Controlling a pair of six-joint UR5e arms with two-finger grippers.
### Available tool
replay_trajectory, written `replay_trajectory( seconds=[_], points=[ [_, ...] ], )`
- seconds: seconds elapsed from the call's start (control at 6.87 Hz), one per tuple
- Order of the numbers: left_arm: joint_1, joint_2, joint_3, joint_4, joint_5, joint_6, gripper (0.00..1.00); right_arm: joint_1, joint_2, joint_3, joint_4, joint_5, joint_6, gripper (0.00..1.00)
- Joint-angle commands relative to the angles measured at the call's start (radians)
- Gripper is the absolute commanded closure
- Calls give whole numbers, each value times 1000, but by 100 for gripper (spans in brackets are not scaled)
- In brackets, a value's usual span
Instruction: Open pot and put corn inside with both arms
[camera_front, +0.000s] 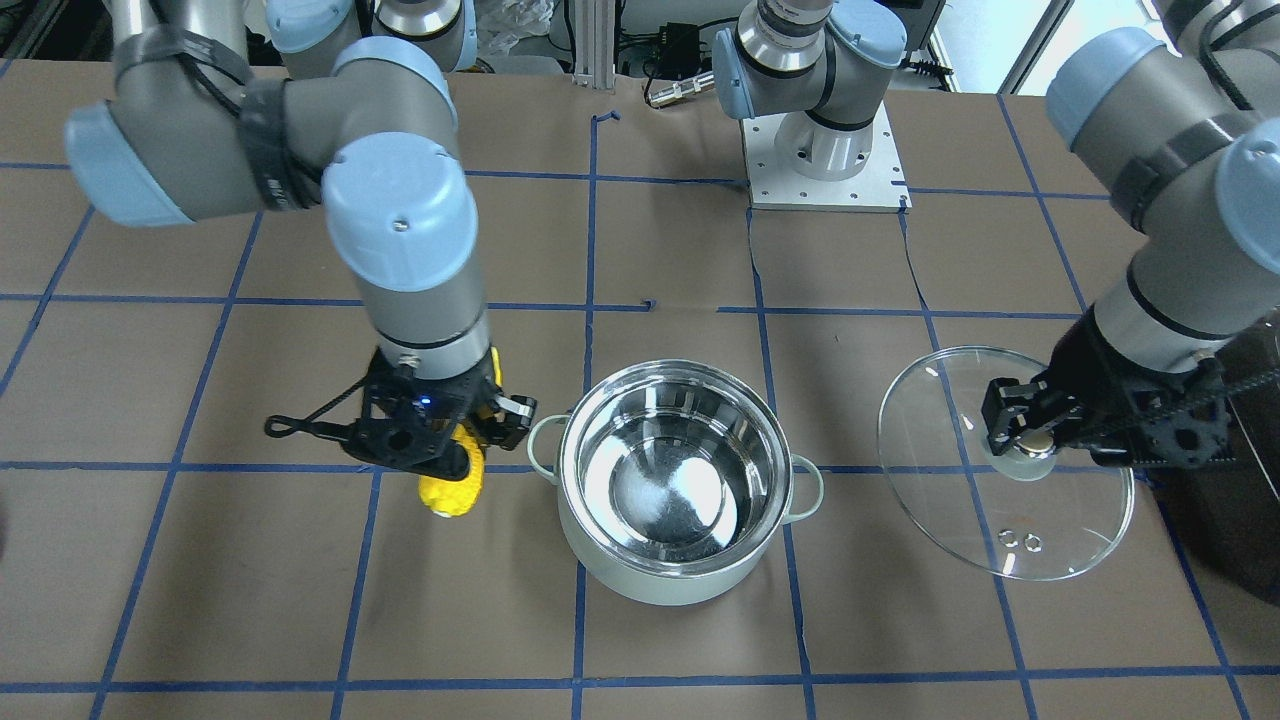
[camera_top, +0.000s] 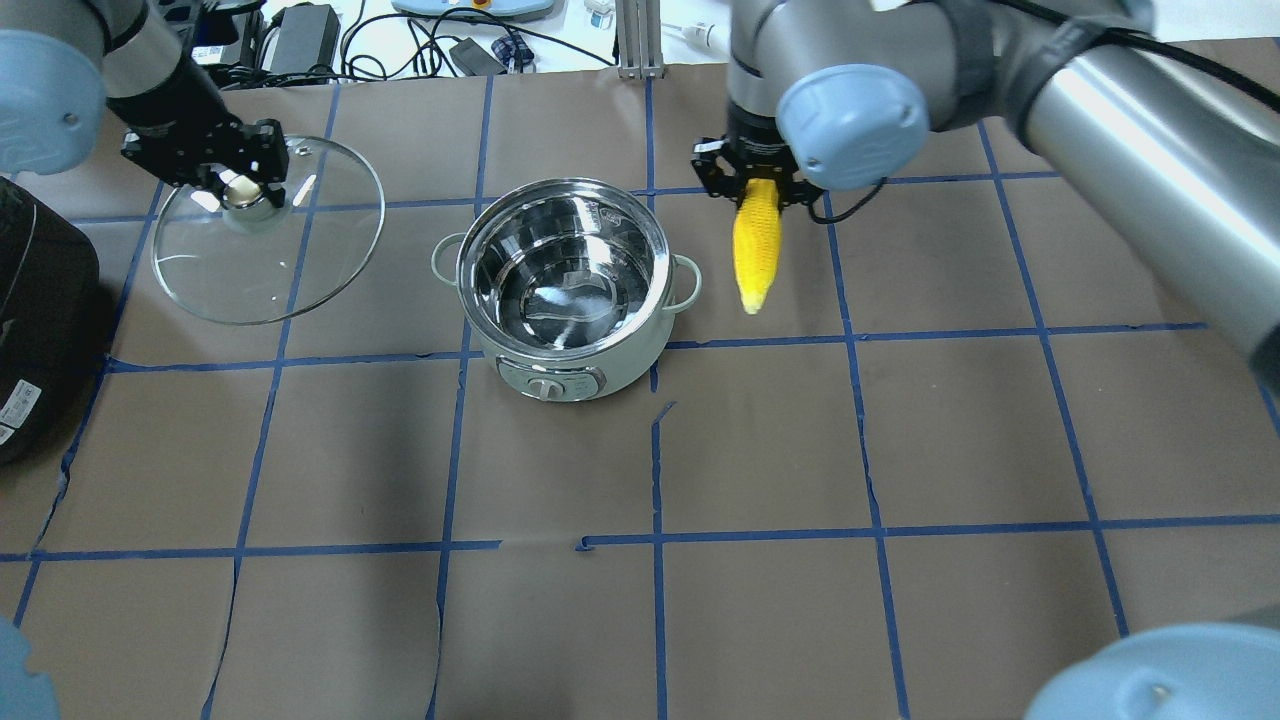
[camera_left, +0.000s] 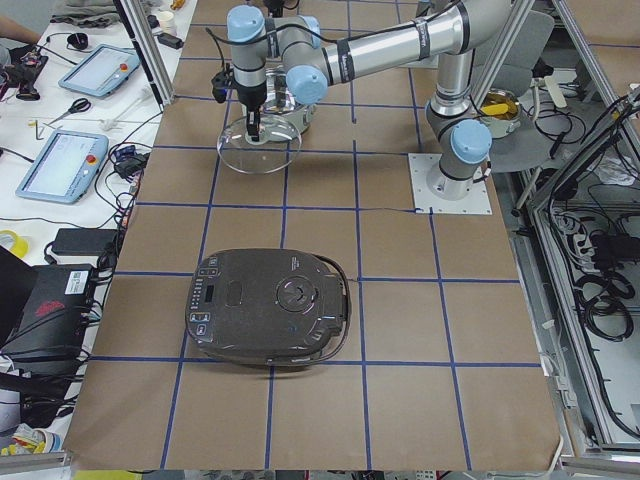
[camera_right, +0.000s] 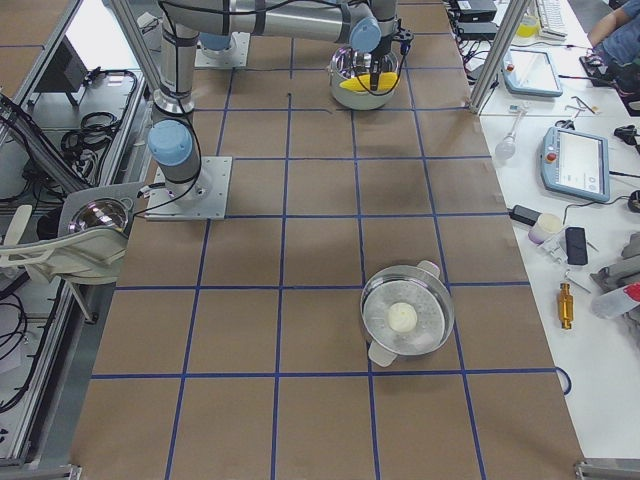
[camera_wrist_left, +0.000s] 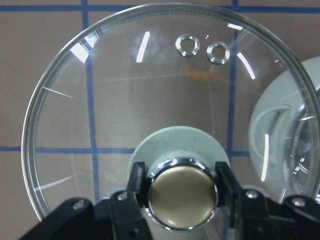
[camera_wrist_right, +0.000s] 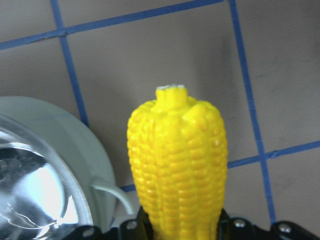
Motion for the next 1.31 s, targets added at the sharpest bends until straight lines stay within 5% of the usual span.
replay_trajectory(
  seconds=[0.0,0.29,0.44,0.58,1.17],
  points=[
    [88,-22,-149,193,0,130,66,136,210,-275,10,1,148,100],
    [91,-36,-249,297,1,126,66,183,264,-309,10,9,162,93],
    [91,-36,-273,297,-2,121,67,194,255,-275,10,9,159,67],
    [92,-36,-302,300,-2,120,67,196,217,-211,4,7,156,1],
    [92,-52,-337,302,-6,115,69,188,133,-144,-16,-8,142,0]
  ],
)
